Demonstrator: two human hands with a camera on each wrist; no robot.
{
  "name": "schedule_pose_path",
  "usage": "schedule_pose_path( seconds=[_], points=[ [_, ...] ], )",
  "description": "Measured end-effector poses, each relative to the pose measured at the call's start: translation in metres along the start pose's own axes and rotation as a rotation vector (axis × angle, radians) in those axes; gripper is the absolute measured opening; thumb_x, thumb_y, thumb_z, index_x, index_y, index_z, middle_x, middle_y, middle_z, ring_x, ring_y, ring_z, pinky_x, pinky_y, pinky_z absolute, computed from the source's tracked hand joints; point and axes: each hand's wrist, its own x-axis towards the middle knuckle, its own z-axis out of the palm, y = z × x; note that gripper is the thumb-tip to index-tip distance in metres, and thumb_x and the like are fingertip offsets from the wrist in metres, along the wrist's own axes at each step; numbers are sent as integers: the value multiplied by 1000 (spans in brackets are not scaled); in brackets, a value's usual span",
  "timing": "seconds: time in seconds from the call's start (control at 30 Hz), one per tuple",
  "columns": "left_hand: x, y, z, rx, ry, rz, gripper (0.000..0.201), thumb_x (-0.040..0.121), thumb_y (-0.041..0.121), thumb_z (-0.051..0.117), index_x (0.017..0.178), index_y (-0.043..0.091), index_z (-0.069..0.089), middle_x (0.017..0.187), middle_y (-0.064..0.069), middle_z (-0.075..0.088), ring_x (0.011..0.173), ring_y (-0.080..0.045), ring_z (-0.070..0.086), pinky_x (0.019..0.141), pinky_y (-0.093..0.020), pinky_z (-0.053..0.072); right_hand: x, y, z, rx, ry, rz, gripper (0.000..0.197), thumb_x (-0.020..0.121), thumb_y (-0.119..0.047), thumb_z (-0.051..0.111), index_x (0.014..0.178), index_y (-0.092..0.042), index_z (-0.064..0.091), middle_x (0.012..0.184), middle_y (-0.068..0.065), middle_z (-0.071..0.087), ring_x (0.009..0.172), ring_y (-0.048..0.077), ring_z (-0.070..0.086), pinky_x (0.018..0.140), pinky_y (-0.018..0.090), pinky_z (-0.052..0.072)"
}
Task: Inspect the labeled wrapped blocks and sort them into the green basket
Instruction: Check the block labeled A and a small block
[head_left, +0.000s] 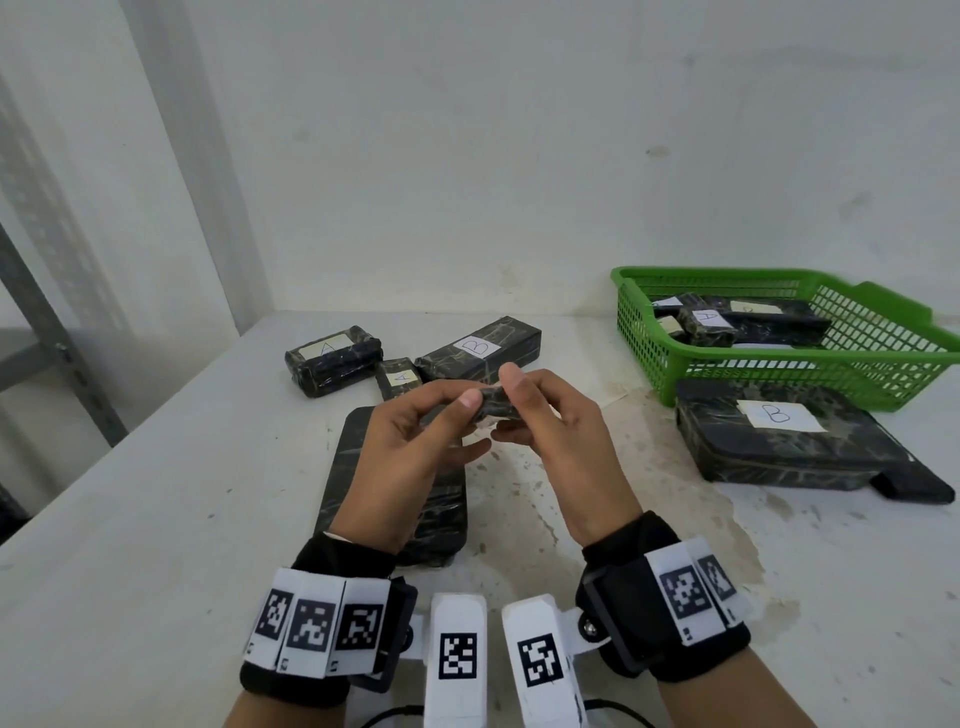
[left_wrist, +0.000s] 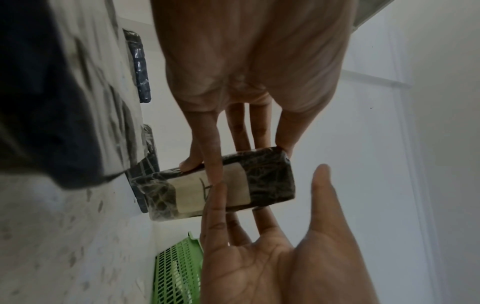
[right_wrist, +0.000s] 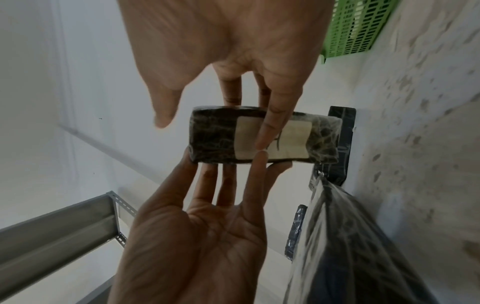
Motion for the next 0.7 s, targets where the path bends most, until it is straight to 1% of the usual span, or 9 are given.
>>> schedule_pose_path(
  seconds=[0.1, 0.17, 0.23, 0.27, 0.33, 0.43, 0.5, 0.6, 0.7],
  points=[
    [-1, 3, -1, 6, -44, -11, 22, 85, 30, 67, 97, 14, 76, 107, -21, 70, 105, -39, 65, 83, -36, 59, 0, -1, 1, -8, 24, 14, 44, 77, -45, 71, 92, -3, 69, 88, 7, 71, 84, 17, 70, 79, 33, 60],
    [-1, 2, -2, 16, -85, -13, 33, 81, 38, 66, 102, 13, 74, 110, -19, 70, 107, -35, 66, 85, -37, 58, 1, 0, 1, -11, 52, 14, 35, 82, -36, 73, 91, -2, 70, 85, 7, 71, 79, 15, 69, 75, 29, 59],
    [-1, 1, -2, 31, -96, -9, 39, 80, 39, 66, 105, 9, 72, 112, -21, 68, 107, -34, 66, 83, -34, 57, 1, 0, 1, 4, 67, 21, 28, 86, -27, 71, 91, 0, 70, 84, 10, 71, 78, 13, 68, 69, 24, 56],
    [-1, 1, -2, 41, -93, -2, 39, 80, 37, 67, 105, 8, 72, 113, -22, 67, 106, -34, 66, 82, -33, 57, 1, 0, 1, 10, 71, 27, 29, 86, -27, 71, 91, 1, 70, 85, 12, 70, 78, 13, 67, 68, 23, 56],
    [0, -1, -1, 48, -71, 8, 34, 80, 34, 68, 103, 9, 72, 111, -22, 67, 101, -31, 67, 79, -32, 57, 1, -1, 1, 11, 57, 38, 37, 83, -36, 72, 93, 0, 69, 87, 11, 70, 79, 13, 68, 70, 25, 56],
    [-1, 0, 0, 31, -58, 9, 26, 81, 35, 68, 98, 16, 75, 106, -20, 69, 96, -28, 68, 77, -30, 57, -1, -1, 2, -36, 10, 30, 47, 74, -52, 75, 93, -10, 69, 86, -4, 70, 87, 15, 69, 83, 34, 59],
    [-1, 2, -1, 11, -56, 4, 27, 78, 39, 67, 94, 20, 75, 101, -17, 70, 93, -27, 68, 77, -31, 57, -2, -4, 3, -41, 8, 17, 39, 74, -45, 75, 92, -11, 70, 84, -8, 70, 86, 17, 69, 85, 37, 59],
    [-2, 3, -1, 5, -95, -17, 29, 77, 39, 67, 98, 20, 74, 105, -16, 69, 98, -27, 69, 79, -34, 58, -1, -3, 1, -20, 38, 30, 22, 84, -28, 74, 94, -9, 71, 85, -2, 71, 83, 16, 69, 86, 42, 58],
    [-2, 3, 1, 32, -98, -22, 22, 83, 25, 70, 102, 15, 73, 112, -16, 69, 101, -26, 70, 77, -32, 58, 1, -3, -1, -16, 39, 55, 21, 86, -30, 72, 96, -12, 73, 93, 8, 72, 89, 22, 71, 87, 45, 58]
  ],
)
